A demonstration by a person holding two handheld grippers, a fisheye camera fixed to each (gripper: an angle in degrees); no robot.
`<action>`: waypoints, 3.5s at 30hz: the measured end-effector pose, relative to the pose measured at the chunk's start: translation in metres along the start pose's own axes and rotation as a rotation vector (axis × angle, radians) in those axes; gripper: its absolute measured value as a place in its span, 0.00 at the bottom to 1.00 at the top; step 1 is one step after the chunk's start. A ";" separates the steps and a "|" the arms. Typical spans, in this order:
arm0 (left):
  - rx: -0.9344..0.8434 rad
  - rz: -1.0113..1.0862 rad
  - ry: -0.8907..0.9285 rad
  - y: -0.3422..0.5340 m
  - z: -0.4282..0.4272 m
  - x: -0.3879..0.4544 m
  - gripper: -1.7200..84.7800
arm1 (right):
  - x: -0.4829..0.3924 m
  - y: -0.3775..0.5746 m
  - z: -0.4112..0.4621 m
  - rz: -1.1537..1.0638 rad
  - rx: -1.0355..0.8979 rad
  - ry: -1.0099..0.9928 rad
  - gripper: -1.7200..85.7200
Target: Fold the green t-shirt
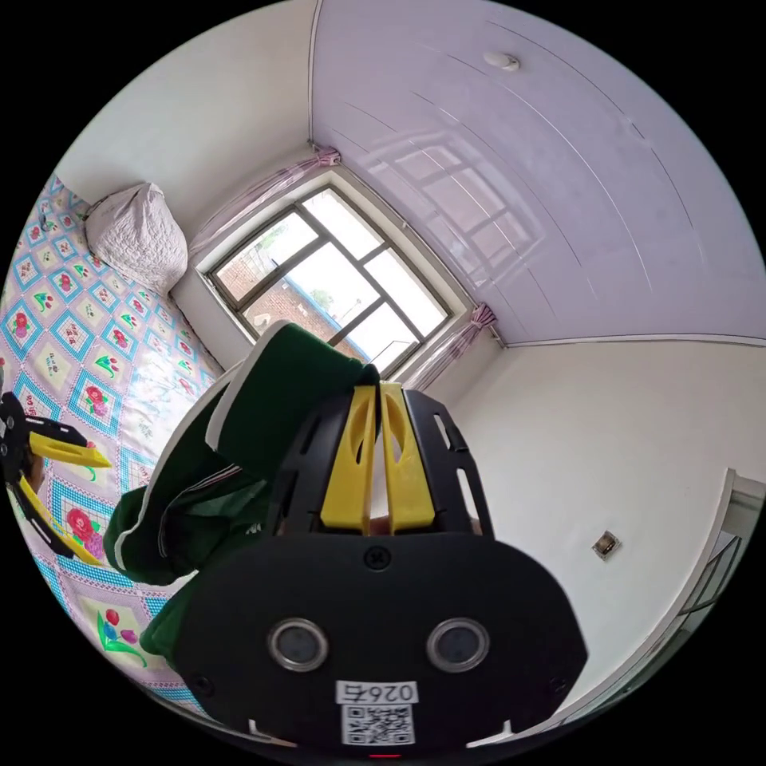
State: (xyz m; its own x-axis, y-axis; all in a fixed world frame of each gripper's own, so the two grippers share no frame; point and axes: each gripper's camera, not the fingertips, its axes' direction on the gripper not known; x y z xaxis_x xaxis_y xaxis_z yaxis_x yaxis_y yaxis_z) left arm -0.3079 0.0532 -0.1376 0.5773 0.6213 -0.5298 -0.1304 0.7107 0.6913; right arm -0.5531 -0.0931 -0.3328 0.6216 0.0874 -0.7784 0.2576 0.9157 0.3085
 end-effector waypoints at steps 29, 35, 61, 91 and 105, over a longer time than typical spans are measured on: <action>0.134 -0.025 0.610 -0.082 0.018 -0.106 0.01 | 0.179 0.047 -0.041 0.156 -0.090 0.042 0.00; 0.222 0.018 0.254 -0.135 -0.111 -0.109 0.01 | 0.230 0.088 -0.020 0.315 -0.147 -0.109 0.00; -0.383 -0.329 -0.027 -0.129 0.153 -0.314 0.01 | 0.170 0.145 0.433 0.289 -0.465 -0.467 0.00; -0.827 -0.706 0.384 0.244 0.413 -0.314 0.21 | -0.120 0.430 0.775 0.134 -0.806 -0.886 0.11; -0.870 -0.761 0.299 0.251 0.363 -0.345 0.17 | 0.161 0.573 0.827 0.713 -1.089 -0.433 0.02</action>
State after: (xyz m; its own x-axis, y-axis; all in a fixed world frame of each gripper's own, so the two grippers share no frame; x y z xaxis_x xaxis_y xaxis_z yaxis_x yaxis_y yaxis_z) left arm -0.2474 -0.1023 0.3970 0.5476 -0.0862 -0.8323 -0.4051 0.8430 -0.3539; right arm 0.3062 0.1214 0.1705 0.6043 0.7206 -0.3400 -0.7932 0.5843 -0.1716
